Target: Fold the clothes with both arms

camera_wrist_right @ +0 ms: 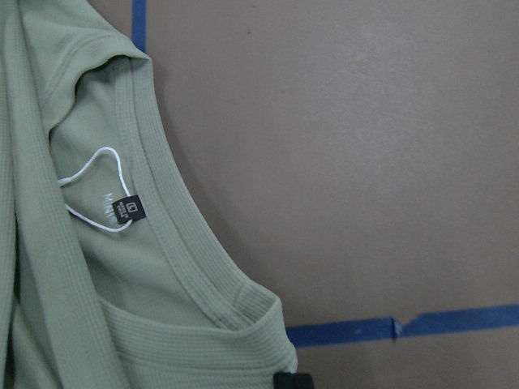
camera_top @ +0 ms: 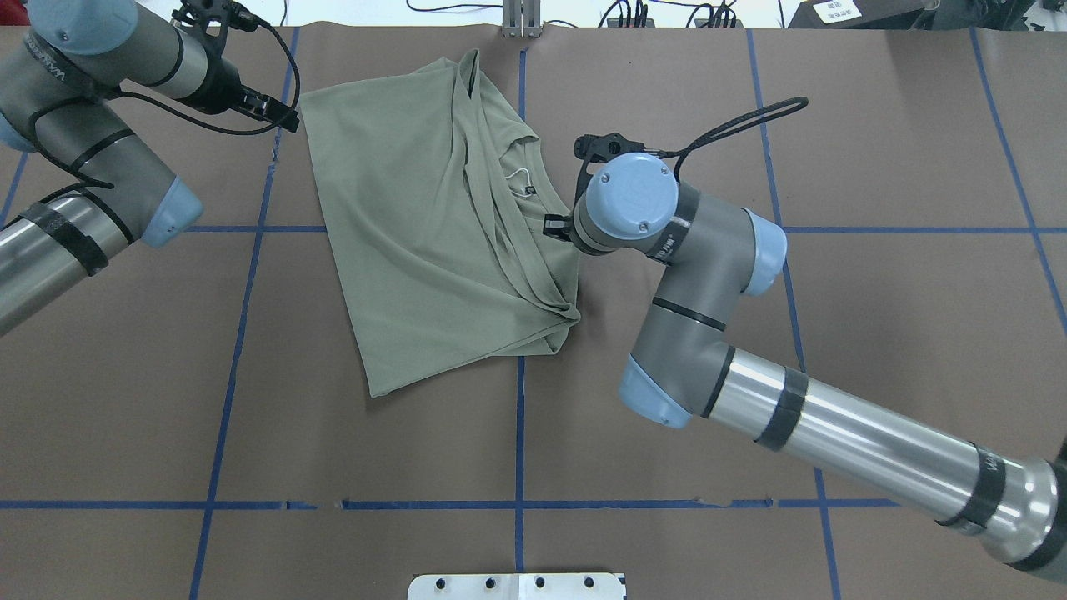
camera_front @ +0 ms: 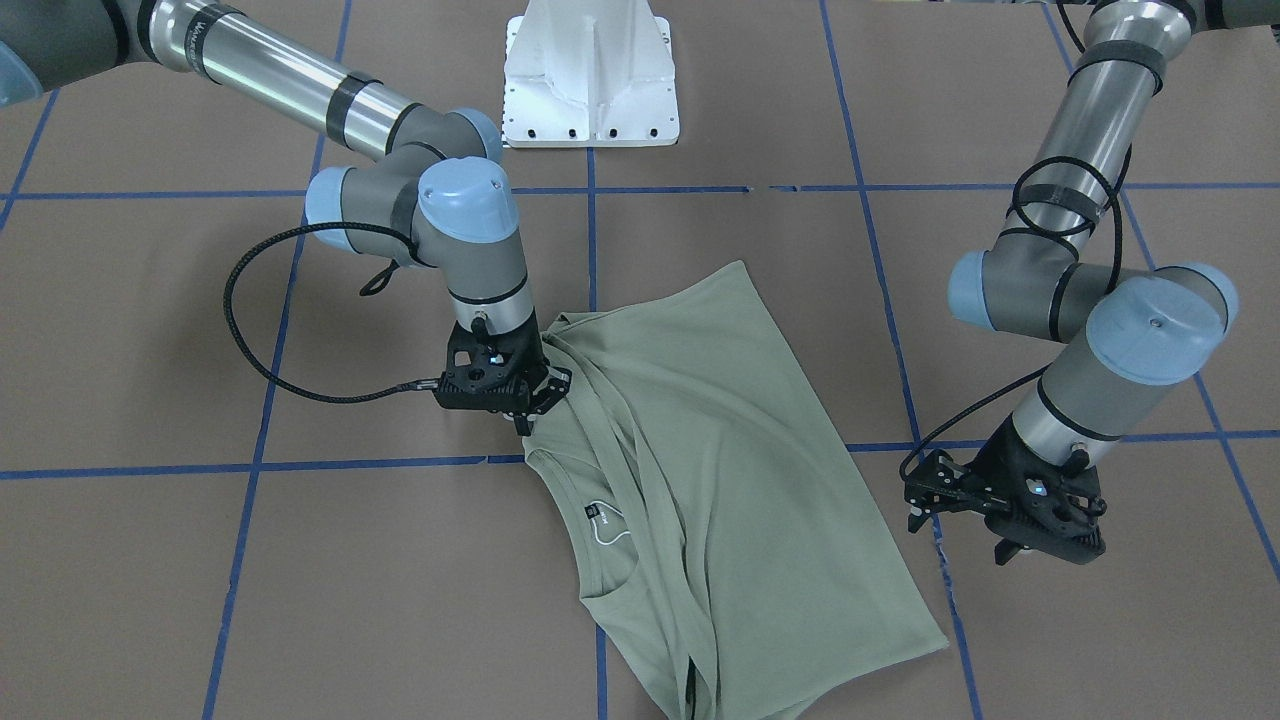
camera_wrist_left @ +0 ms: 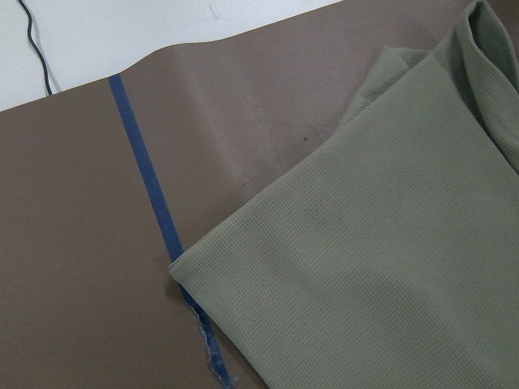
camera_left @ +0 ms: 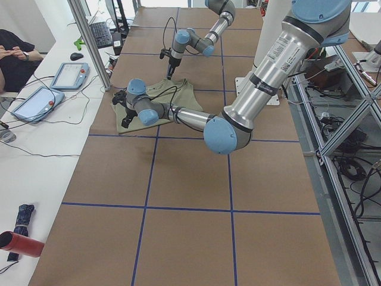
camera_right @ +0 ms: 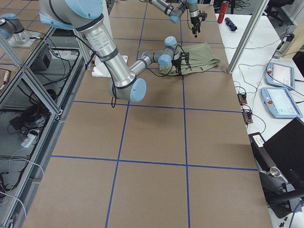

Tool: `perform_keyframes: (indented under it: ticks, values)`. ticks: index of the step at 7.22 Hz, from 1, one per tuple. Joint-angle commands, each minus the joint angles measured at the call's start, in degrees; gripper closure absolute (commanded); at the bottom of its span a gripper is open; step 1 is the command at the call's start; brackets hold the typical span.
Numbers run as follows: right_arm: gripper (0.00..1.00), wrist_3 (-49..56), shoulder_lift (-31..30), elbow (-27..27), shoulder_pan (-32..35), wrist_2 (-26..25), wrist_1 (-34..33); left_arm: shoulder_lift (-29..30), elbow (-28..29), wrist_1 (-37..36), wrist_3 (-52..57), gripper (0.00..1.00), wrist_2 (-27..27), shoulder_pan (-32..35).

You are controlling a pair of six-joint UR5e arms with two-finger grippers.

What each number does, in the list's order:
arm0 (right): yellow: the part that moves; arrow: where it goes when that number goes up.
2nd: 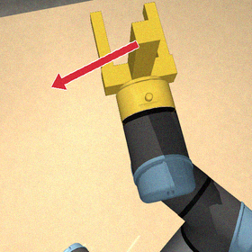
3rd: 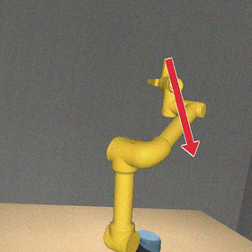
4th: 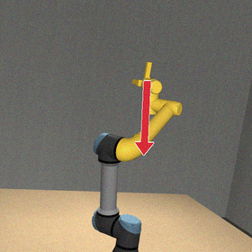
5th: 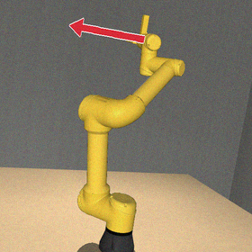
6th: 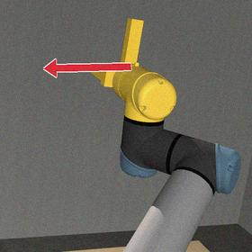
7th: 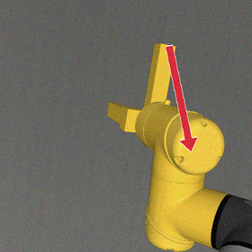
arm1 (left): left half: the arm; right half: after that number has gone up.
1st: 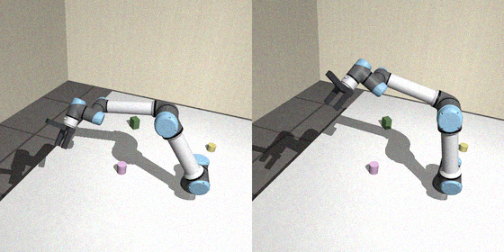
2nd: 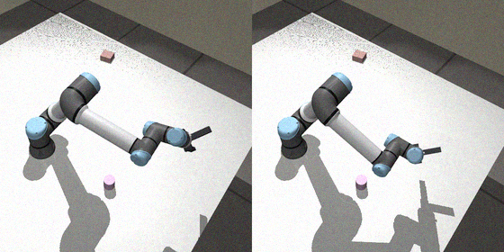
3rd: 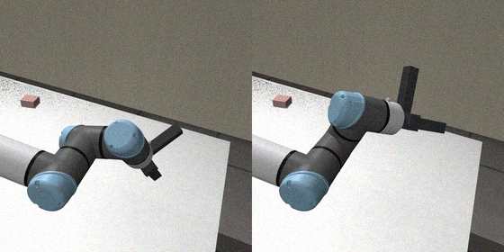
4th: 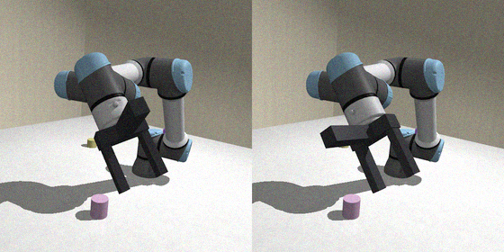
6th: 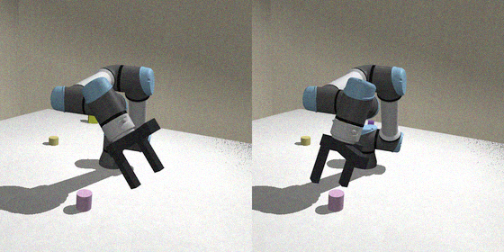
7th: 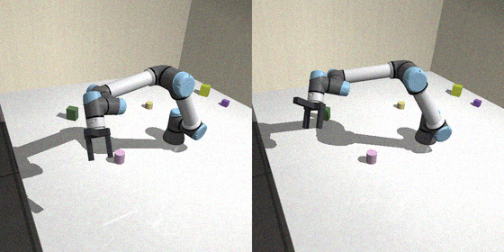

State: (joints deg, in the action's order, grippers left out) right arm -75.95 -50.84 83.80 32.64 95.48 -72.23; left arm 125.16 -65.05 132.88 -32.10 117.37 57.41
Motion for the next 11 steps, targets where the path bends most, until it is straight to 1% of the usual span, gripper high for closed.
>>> perform_keyframes:
  ticks: [1,2,5,6,7,8,9,10,11]
  values:
    - [1.00,-2.44,-10.73,14.48,-2.83,-0.38,-1.78,-0.26,-0.16,0.01,0.02,0.00,-0.04,-0.28]
    - [1.00,-2.62,-14.95,18.55,-5.72,-3.43,-1.78,-0.35,-0.34,0.01,-0.06,0.00,-0.04,-0.37]
    - [1.00,-3.94,-17.71,19.99,-7.59,-6.26,-1.78,-0.35,-0.43,0.10,-0.94,0.00,-0.04,-0.37]
    - [0.01,-3.86,-17.20,19.82,-8.55,-6.18,-1.78,-0.35,-0.69,0.01,-1.38,0.00,-0.04,-0.46]
    - [0.00,-2.72,-15.36,19.21,-8.21,-5.66,-2.82,-0.35,-0.95,0.01,-1.47,0.00,-0.04,-0.46]
    - [0.00,0.85,-9.17,17.73,-6.81,-4.87,-9.62,-0.35,-0.95,0.10,-1.38,0.00,-0.04,-0.46]
    - [0.00,1.67,-3.10,14.84,-6.71,-4.69,-14.99,-0.35,-0.95,0.10,-1.38,0.00,-0.04,-0.46]
    - [0.14,1.77,1.40,9.68,-6.80,-4.69,-15.13,-0.70,-0.95,0.10,-1.38,0.00,-0.04,-0.46]
    - [0.27,2.03,4.05,5.36,-6.97,-4.43,-15.14,-0.71,-0.95,0.10,-1.30,0.00,-0.04,-0.46]
